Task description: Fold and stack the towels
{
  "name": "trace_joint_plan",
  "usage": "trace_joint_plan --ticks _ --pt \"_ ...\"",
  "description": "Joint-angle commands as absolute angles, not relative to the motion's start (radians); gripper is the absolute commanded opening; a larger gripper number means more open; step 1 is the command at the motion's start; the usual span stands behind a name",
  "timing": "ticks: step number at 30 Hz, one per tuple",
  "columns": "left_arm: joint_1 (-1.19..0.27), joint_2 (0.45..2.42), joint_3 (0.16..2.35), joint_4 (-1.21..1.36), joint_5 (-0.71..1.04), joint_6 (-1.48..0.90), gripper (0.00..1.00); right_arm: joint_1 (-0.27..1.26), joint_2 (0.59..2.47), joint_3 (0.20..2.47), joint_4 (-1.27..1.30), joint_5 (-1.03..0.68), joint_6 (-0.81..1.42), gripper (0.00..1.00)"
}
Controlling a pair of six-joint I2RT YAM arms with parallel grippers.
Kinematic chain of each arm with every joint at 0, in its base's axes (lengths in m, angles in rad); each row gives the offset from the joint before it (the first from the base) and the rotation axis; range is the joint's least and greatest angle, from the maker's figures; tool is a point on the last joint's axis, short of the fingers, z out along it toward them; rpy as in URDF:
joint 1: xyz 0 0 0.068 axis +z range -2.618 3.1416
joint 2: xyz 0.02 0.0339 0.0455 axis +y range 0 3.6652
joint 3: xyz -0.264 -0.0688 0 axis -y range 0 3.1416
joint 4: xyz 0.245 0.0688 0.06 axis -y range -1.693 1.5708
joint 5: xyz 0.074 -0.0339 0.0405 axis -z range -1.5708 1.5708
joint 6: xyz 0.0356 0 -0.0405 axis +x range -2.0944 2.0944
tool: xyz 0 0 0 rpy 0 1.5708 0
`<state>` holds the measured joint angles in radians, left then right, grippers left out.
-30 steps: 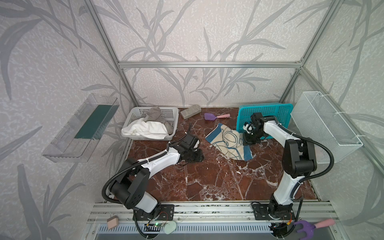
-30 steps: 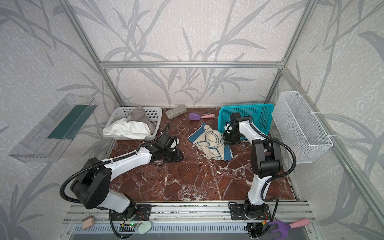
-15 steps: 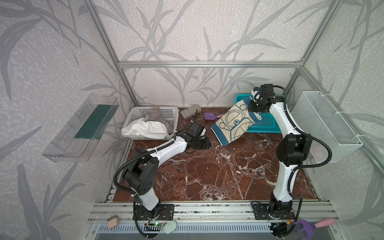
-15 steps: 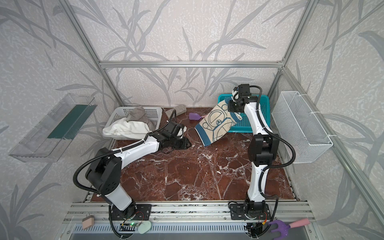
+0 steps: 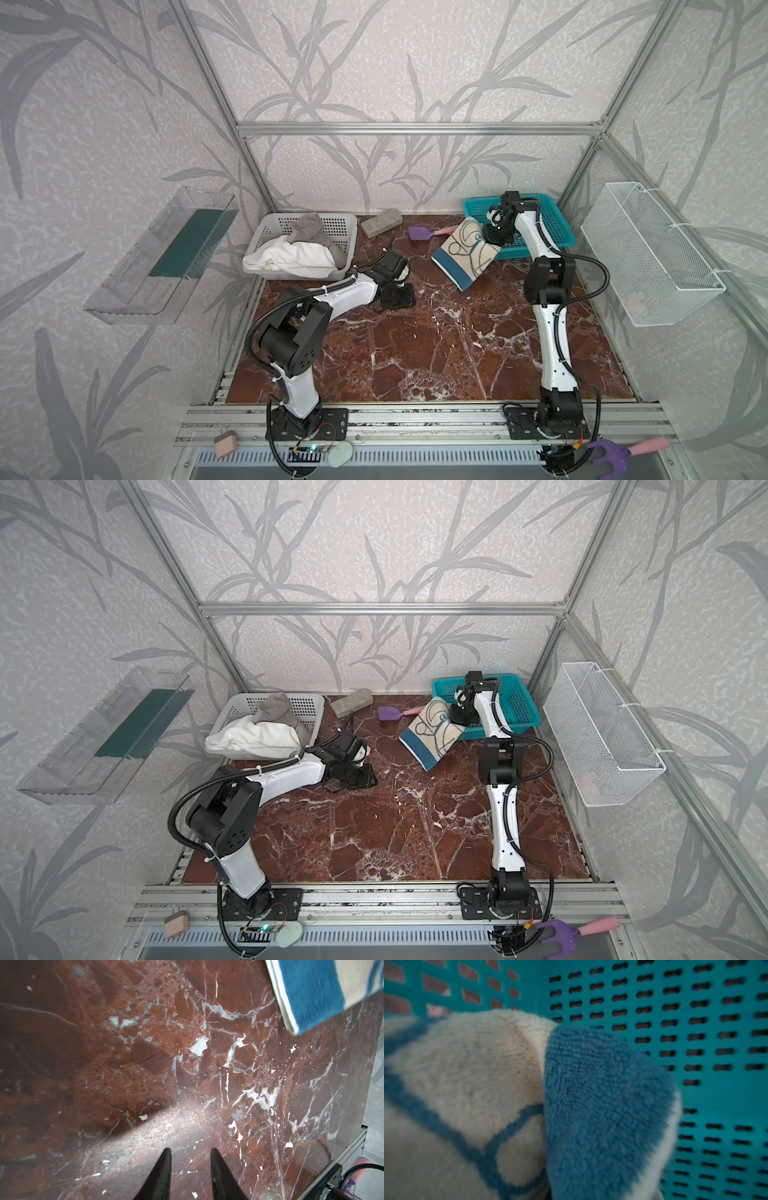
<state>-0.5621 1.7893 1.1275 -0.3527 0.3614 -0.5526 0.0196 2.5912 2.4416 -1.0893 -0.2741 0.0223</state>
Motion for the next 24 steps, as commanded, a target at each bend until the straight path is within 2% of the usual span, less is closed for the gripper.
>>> trace_joint_plan --ticks 1,7,9,12,17,21,24 --pt "-0.56 1.755 1.112 -0.356 0.361 -0.56 0.34 0.021 2.381 2.218 -1.053 -0.311 0.021 0.0" --pt "-0.557 1.697 1.082 -0.352 0.349 -0.583 0.33 0.091 2.059 1.646 -0.85 -0.33 0.131 0.0" --pt "-0.553 1.662 1.064 -0.36 0.336 -0.588 0.33 0.13 1.965 1.47 -0.766 -0.321 0.237 0.0" --pt "-0.532 1.607 1.028 -0.359 0.329 -0.596 0.34 0.2 1.872 1.296 -0.657 -0.37 0.312 0.0" --pt "-0.494 1.531 1.008 -0.353 0.358 -0.587 0.38 0.272 1.774 1.294 -0.673 -0.299 0.366 0.0" --pt "-0.493 1.491 1.03 -0.365 0.351 -0.566 0.46 0.284 1.677 1.38 -0.72 -0.2 0.377 0.0" --pt "-0.492 1.471 1.031 -0.371 0.343 -0.567 0.47 0.284 1.631 1.458 -0.775 -0.156 0.359 0.0"
